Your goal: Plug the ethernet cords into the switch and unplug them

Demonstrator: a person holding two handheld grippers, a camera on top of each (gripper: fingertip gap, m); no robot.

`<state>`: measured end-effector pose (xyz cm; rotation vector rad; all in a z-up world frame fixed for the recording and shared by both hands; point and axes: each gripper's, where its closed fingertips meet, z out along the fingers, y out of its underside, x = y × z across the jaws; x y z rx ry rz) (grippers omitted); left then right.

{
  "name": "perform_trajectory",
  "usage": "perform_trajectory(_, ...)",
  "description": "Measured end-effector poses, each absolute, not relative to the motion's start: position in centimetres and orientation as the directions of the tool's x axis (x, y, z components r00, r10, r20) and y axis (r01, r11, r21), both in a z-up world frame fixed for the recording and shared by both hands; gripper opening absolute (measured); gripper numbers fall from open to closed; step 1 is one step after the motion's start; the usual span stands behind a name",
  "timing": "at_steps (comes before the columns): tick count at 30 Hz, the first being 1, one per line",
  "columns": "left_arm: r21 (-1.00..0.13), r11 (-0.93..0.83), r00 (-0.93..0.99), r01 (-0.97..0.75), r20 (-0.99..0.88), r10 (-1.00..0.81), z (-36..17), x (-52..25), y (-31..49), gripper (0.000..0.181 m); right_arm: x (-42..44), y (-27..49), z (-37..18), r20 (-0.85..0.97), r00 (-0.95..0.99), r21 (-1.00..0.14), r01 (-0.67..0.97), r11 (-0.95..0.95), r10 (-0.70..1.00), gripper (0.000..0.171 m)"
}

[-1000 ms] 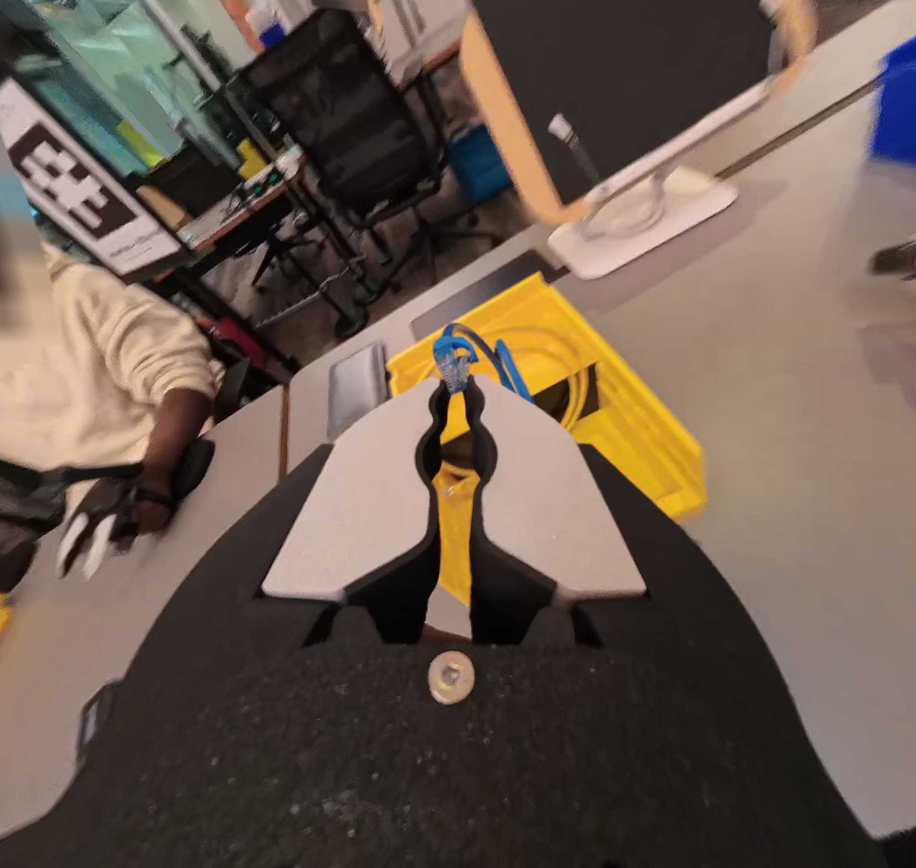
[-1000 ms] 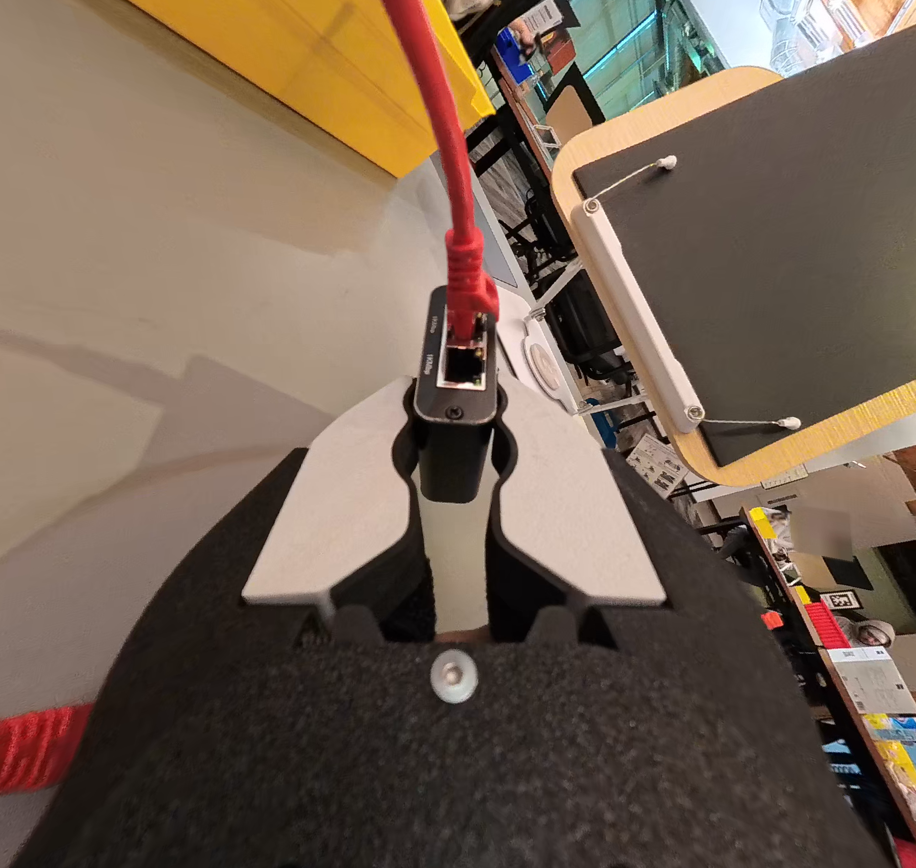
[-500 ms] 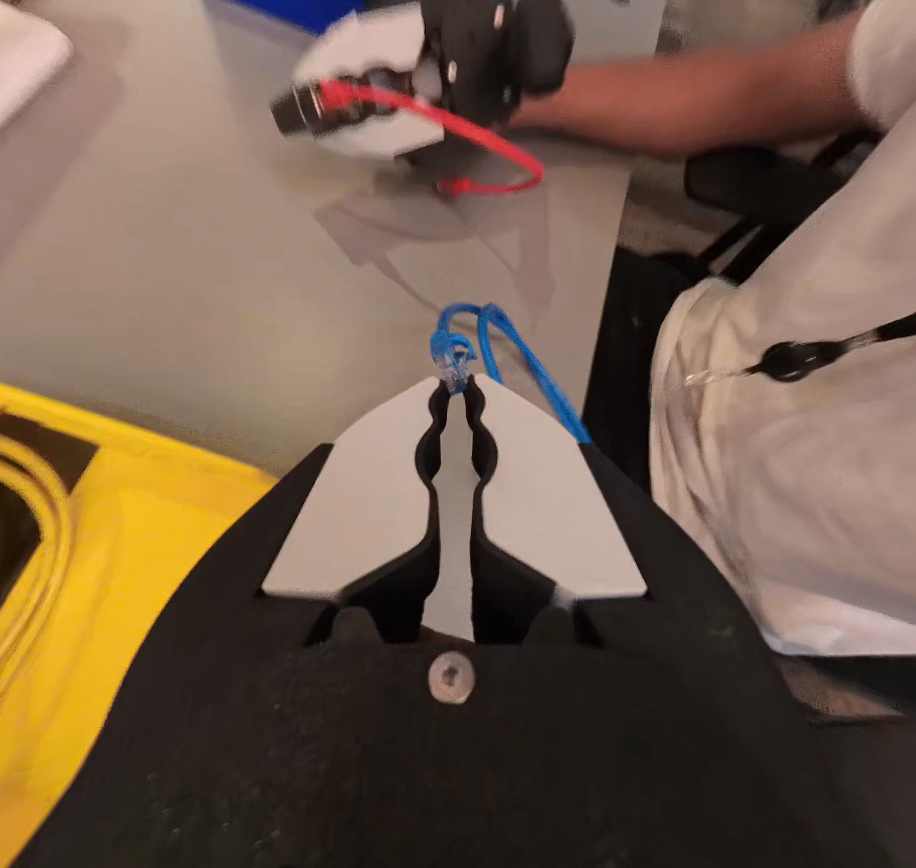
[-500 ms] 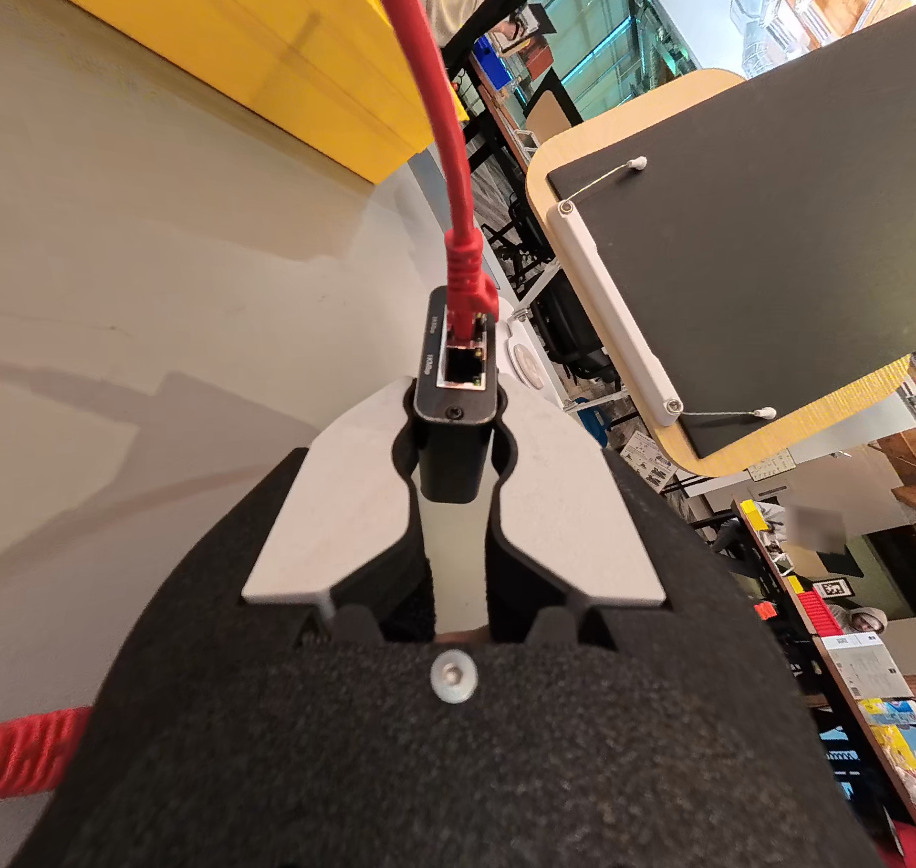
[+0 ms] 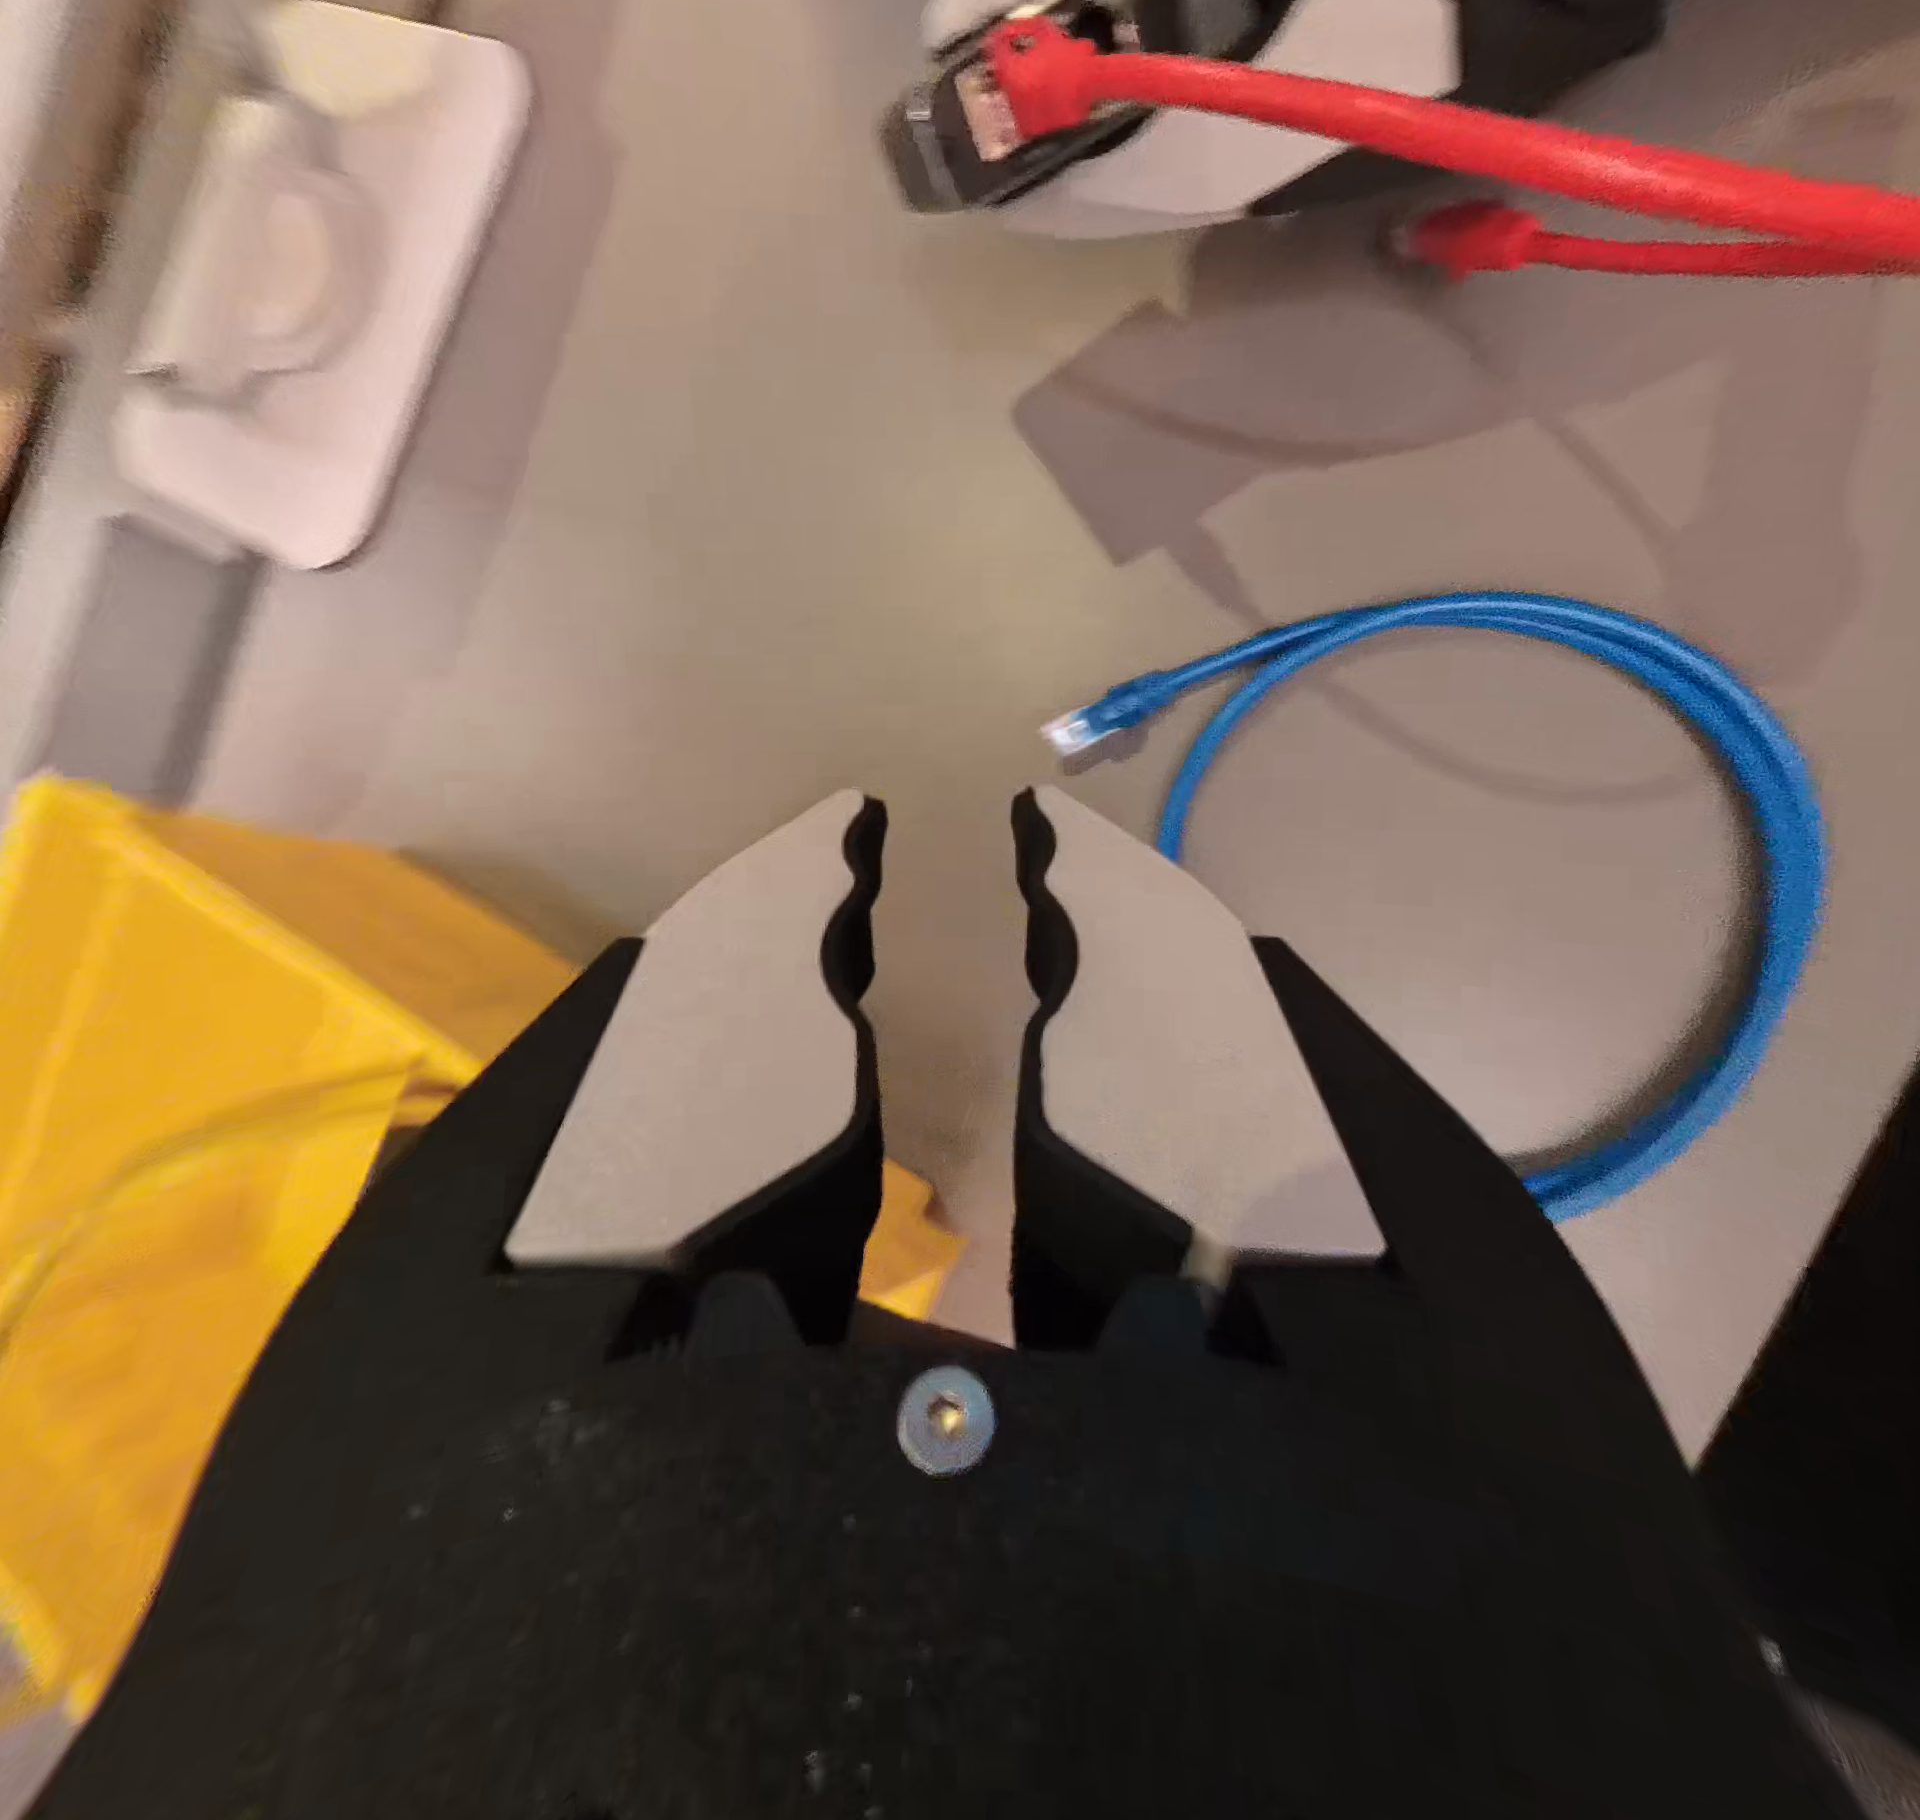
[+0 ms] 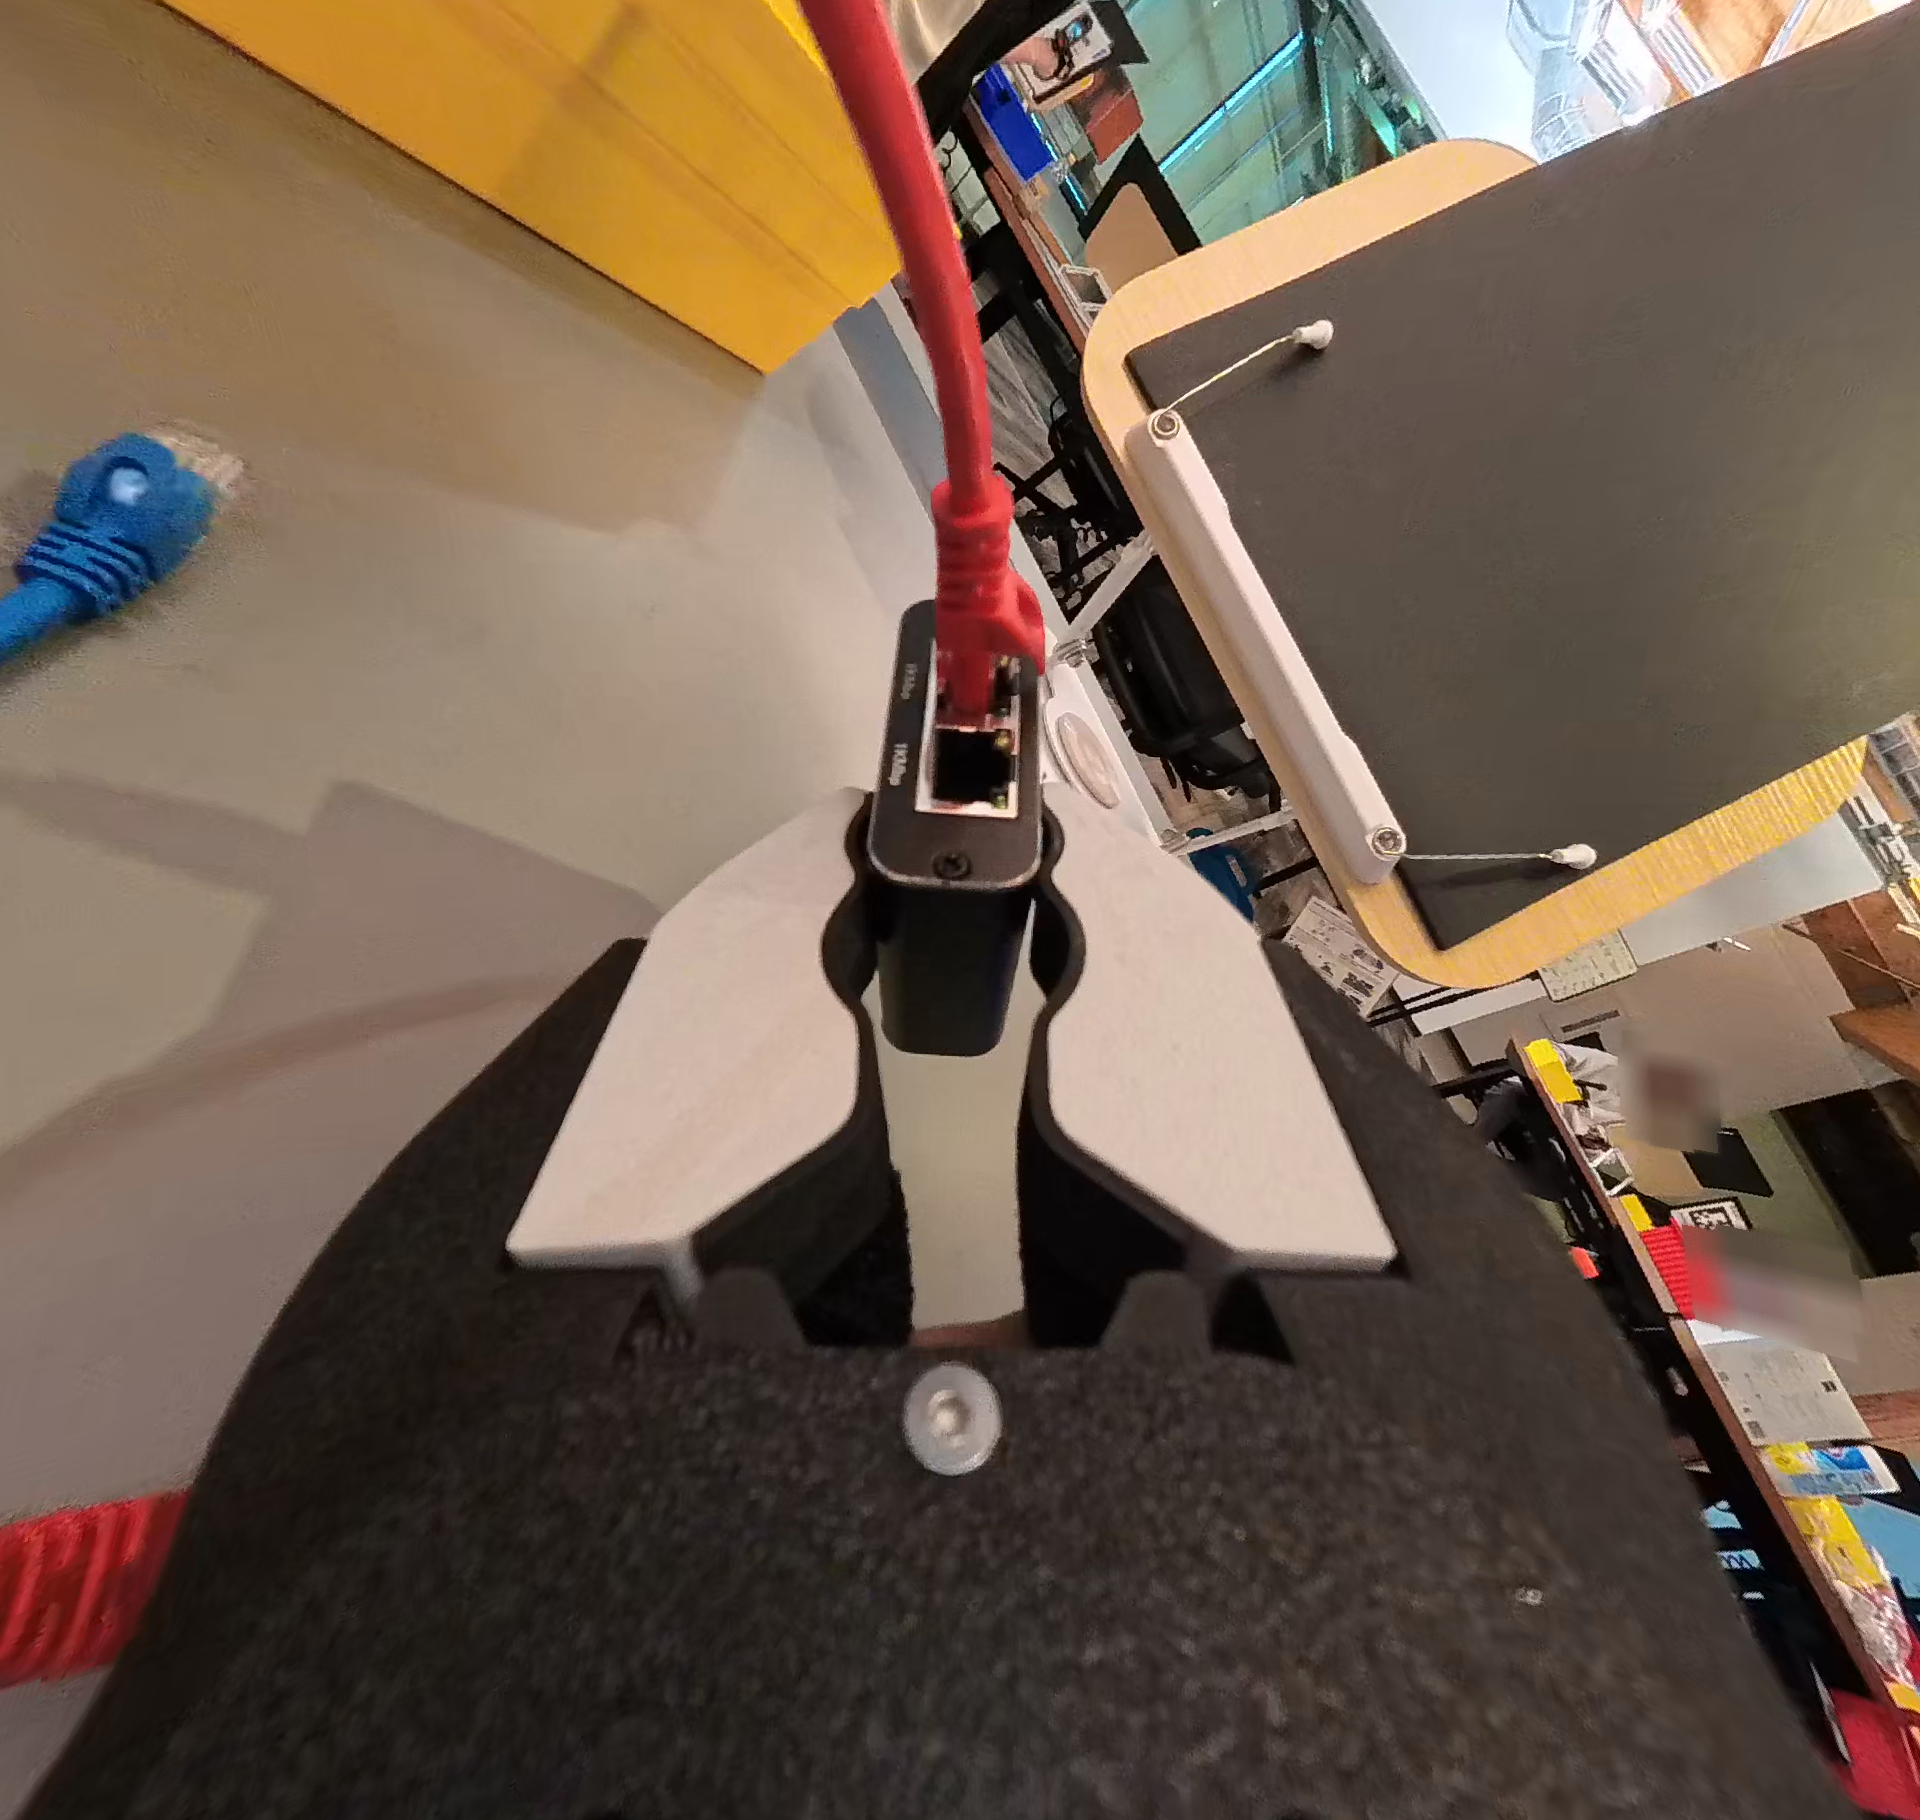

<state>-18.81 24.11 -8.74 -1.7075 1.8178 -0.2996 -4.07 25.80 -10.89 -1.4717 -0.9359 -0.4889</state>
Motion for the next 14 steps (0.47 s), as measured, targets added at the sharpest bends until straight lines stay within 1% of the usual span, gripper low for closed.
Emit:
perform_trajectory(1, -0.576, 0.117, 0.09, -0.809, -0.319, -0.943, -8.3, -19.6, 24.3, 0.024, -4.1, 25.8, -10.9, 0.776, 0.576, -0.613, 0.784, 0.093, 0.257, 0.025)
perform_trajectory(2, -0.601, 0.086, 0.145, -0.795, -0.325, -0.934, -8.2, -20.4, 23.9, 0.024, -4.2, 25.8, -10.9, 0.778, 0.573, -0.61, 0.787, 0.095, 0.257, 0.025)
perform_trajectory(4, -0.655, -0.011, 0.243, -0.756, -0.264, -0.933, -9.2, -21.7, 22.4, 0.021, -4.3, 25.8, -11.0, 0.784, 0.564, -0.602, 0.793, 0.096, 0.262, 0.025)
perform_trajectory(7, -0.687, -0.135, 0.38, -0.714, -0.218, -0.899, -12.4, -23.8, 21.4, 0.022, -4.7, 25.7, -11.1, 0.788, 0.555, -0.596, 0.796, 0.105, 0.266, 0.025)
perform_trajectory(9, -0.715, -0.194, 0.426, -0.672, -0.159, -0.891, -14.6, -24.3, 20.4, 0.022, -4.9, 25.6, -11.1, 0.791, 0.551, -0.593, 0.798, 0.11, 0.268, 0.025)
perform_trajectory(12, -0.724, -0.27, 0.466, -0.634, -0.079, -0.881, -16.6, -24.5, 19.4, 0.023, -4.9, 25.7, -11.2, 0.788, 0.553, -0.596, 0.796, 0.107, 0.271, 0.025)
perform_trajectory(14, -0.693, -0.303, 0.475, -0.655, -0.066, -0.878, -17.8, -24.9, 19.3, 0.022, -4.7, 25.8, -11.4, 0.786, 0.555, -0.596, 0.797, 0.098, 0.272, 0.025)
